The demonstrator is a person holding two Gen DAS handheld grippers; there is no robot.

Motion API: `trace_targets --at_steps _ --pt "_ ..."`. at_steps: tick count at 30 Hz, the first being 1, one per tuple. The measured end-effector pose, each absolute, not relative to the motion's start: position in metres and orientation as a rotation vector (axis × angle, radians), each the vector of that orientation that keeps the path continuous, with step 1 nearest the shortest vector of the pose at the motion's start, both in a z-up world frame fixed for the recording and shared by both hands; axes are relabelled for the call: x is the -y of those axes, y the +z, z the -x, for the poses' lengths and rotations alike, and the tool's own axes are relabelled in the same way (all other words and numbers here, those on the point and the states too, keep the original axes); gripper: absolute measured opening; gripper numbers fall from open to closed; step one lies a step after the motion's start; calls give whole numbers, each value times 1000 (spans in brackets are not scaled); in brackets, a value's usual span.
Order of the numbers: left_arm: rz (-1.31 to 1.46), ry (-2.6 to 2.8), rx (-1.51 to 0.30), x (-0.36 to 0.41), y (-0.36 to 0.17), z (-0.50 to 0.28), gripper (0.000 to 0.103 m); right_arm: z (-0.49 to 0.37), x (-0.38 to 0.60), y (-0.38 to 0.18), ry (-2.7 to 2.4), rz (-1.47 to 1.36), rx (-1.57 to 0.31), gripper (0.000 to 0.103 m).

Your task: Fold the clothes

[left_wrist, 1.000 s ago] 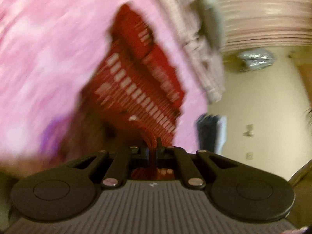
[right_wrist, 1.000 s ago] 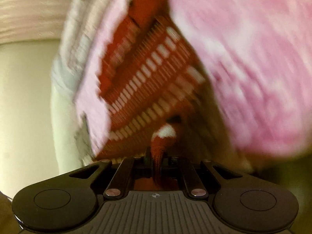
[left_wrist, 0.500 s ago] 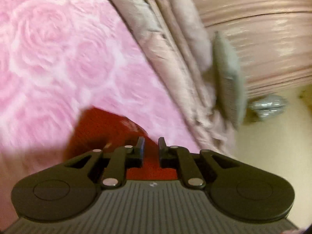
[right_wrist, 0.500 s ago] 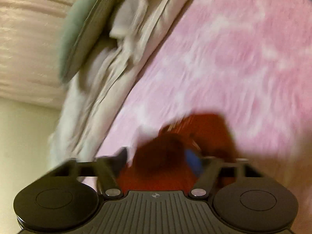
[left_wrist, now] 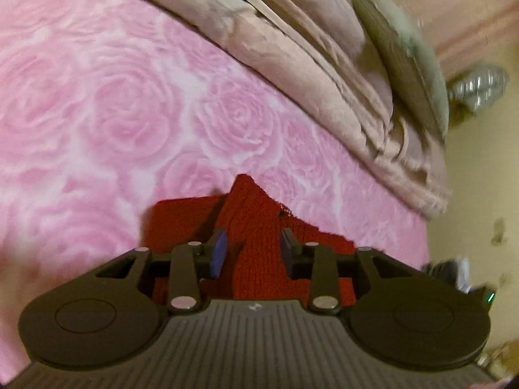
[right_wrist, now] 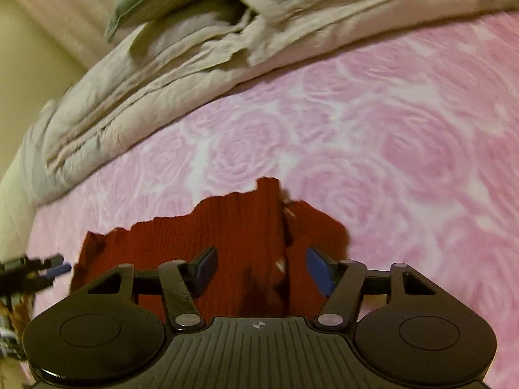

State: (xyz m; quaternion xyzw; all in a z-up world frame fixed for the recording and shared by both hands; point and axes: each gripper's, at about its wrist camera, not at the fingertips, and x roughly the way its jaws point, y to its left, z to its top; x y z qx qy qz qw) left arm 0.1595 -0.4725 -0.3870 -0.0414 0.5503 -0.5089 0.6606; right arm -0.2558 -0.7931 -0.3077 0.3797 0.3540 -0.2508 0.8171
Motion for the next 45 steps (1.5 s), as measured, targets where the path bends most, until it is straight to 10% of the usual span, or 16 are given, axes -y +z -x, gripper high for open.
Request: trace_targets --at_steps 4,6,7,9,17,19,21,23,25,28,31,45 --pt "-14 -1166 -1202 488 -394 -155 26 237 799 -323 -520 -773 -786 64" --pt "-5 -1188 -1186 489 -394 -155 0 231 803 -331 -516 -771 -796 43" --pt "-1 -1200 -1178 489 -395 -155 0 229 803 -333 -509 -772 -802 19" --pt "21 -1221 -1152 488 -393 -156 0 228 804 -335 -503 -773 -802 6" --pt "78 -1211 -1090 486 -377 -178 0 254 806 -309 -589 -741 -687 5" --pt "42 -1200 -1116 485 -380 -173 8 249 808 -315 -597 -758 -714 5" --pt "4 -1194 -1109 483 -381 -166 39 247 808 -319 -612 -771 -727 6" --pt "-52 -1206 -1096 483 -385 -158 40 244 809 -324 -627 -784 -741 51" --pt "-93 -1241 -1098 489 -389 -153 40 243 808 -325 -647 -769 -734 69" --pt "-173 -1280 -1083 501 -394 -146 19 238 808 -329 -637 -736 -755 66" --pt "-179 -1306 -1036 502 -392 -145 5 231 807 -335 -633 -693 -813 9" --pt "-87 -1161 -1061 506 -411 -166 14 235 810 -343 -742 -631 -800 5"
